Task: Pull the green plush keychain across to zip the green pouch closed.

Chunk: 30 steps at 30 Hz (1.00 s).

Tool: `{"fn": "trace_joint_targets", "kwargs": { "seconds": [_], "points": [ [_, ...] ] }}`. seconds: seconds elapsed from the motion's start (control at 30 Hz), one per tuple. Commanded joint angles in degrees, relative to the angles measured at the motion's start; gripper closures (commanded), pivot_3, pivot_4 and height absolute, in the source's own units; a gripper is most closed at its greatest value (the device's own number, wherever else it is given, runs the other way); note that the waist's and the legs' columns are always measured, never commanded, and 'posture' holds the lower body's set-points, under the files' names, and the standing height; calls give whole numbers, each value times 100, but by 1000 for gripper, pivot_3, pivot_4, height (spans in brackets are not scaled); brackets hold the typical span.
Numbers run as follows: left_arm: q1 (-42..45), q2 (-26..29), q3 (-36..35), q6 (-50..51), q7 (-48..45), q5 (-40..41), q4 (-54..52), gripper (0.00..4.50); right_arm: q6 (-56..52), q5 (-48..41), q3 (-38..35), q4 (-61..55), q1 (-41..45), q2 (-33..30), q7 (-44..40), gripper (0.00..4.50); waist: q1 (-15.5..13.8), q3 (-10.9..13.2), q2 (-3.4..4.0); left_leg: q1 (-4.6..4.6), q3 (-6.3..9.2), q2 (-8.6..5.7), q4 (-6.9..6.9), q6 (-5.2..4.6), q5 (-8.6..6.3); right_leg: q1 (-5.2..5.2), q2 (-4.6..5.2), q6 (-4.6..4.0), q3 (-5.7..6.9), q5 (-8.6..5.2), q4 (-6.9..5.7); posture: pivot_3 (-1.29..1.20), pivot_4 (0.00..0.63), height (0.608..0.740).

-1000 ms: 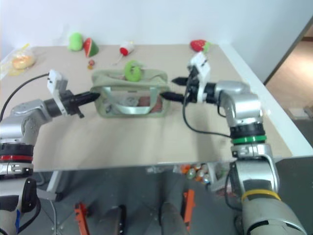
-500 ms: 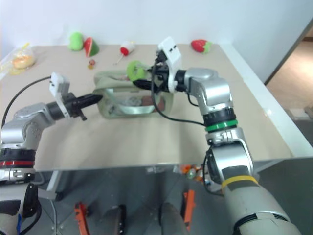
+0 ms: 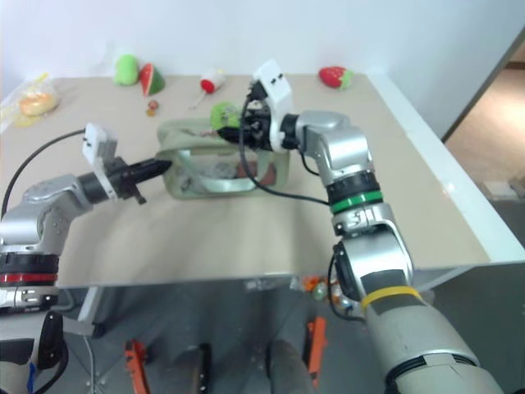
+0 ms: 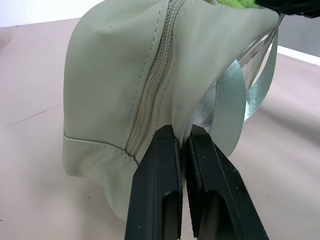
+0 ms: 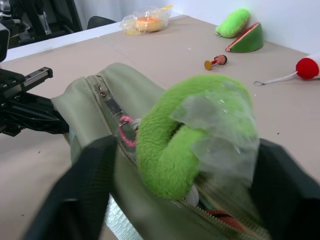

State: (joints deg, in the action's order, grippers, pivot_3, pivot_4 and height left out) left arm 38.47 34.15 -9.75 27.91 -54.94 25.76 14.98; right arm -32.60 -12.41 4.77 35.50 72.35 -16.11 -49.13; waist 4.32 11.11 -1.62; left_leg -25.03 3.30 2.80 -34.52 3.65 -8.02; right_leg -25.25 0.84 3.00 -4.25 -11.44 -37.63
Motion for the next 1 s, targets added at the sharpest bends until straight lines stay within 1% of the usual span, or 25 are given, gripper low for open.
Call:
{"fn": "trace_joint_targets", "kwargs": {
  "seconds": [0.03,0.1,0.17,0.27,1.0],
  "points": [
    [-43,-17,-20,-25,-3,76,-166,4500,170,-2,-86,-15,218,53,7,2207,0,0,0,0,0,0,0,0,0,0,0,0,0,0,0,0,150,739],
    [-34,-21,-11,-34,0,72,-152,4500,195,13,-92,14,225,70,14,2786,0,0,0,0,0,0,0,0,0,1,0,0,0,0,0,0,150,739],
    [-23,-28,-2,-44,4,64,-133,4500,220,28,-96,48,229,78,27,3617,0,0,0,0,0,0,0,0,0,0,0,0,0,0,0,0,150,739],
    [-13,-32,8,-45,3,58,-122,4500,246,39,-98,81,225,74,37,4483,0,0,0,0,0,0,0,0,0,0,0,0,0,0,0,0,150,739],
    [149,-110,91,-122,-40,-24,131,4500,110,-47,-226,-159,158,-93,120,4483,-13,0,0,0,0,0,-1,0,0,2,1,0,1,0,0,0,150,739]
  ]
}}
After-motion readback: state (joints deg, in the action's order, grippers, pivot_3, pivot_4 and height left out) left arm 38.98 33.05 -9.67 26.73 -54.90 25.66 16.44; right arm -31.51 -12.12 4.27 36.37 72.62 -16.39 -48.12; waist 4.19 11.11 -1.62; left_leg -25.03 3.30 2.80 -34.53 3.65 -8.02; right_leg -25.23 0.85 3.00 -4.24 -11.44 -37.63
